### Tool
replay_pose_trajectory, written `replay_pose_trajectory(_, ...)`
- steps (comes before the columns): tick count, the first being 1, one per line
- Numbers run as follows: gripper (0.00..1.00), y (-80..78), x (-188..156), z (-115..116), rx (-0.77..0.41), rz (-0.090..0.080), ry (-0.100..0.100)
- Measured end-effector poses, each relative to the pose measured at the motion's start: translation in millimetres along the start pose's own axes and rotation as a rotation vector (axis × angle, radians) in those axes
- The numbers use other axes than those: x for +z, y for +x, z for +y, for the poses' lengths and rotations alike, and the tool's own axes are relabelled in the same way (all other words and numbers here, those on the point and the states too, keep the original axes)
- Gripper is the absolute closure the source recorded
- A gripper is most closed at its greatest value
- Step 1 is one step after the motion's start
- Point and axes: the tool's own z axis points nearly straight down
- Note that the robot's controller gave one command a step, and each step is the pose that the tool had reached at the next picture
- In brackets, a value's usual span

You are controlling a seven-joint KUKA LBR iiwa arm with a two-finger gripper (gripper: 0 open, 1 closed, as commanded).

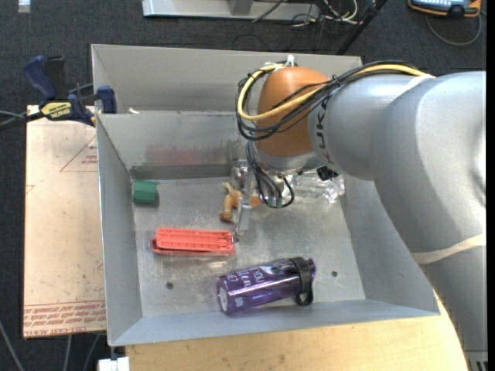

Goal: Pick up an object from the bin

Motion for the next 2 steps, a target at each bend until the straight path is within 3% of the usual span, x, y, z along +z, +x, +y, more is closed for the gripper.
replay_pose_trajectory(1,0.0,-0.3,-19,3,-0.049,-0.022,-0.001)
replay_pose_trajectory(2,1.0,3.2,-15,-12,-0.06,-0.002,-0.001)
